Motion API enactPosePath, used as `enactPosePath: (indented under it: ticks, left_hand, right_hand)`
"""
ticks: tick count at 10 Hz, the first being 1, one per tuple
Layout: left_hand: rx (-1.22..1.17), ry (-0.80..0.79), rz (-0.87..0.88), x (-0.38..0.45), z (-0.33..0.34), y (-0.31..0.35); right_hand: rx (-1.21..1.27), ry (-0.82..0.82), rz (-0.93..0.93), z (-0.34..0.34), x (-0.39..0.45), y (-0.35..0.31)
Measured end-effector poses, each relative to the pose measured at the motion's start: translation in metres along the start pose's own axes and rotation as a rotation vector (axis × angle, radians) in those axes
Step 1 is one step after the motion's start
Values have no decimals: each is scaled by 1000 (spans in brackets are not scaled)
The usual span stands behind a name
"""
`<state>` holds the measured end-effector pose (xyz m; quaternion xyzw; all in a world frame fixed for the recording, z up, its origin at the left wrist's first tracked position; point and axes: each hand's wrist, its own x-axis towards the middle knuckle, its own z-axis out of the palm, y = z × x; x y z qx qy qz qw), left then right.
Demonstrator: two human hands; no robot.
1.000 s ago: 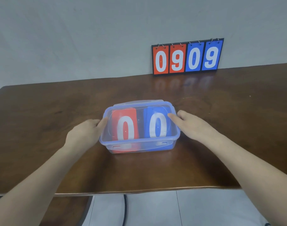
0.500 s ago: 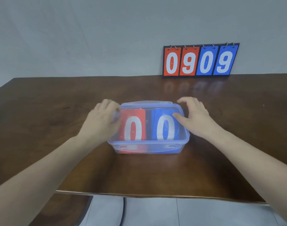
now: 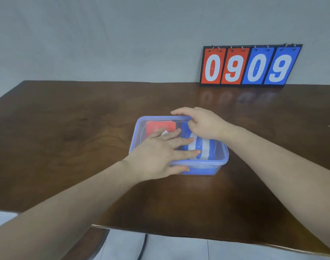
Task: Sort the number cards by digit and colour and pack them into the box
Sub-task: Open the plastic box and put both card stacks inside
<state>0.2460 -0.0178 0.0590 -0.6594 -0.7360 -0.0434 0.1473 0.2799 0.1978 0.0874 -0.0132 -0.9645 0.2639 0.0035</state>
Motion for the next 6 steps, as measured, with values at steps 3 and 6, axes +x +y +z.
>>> enactPosePath:
  ticks: [3, 6]
  left_hand:
    - [41, -65, -33, 5, -2, -18]
    - [-466, 131, -185, -5, -26, -40]
  right_hand:
    - [76, 41, -6, -2, 24, 0]
    - [456, 431, -26, -6, 19, -8]
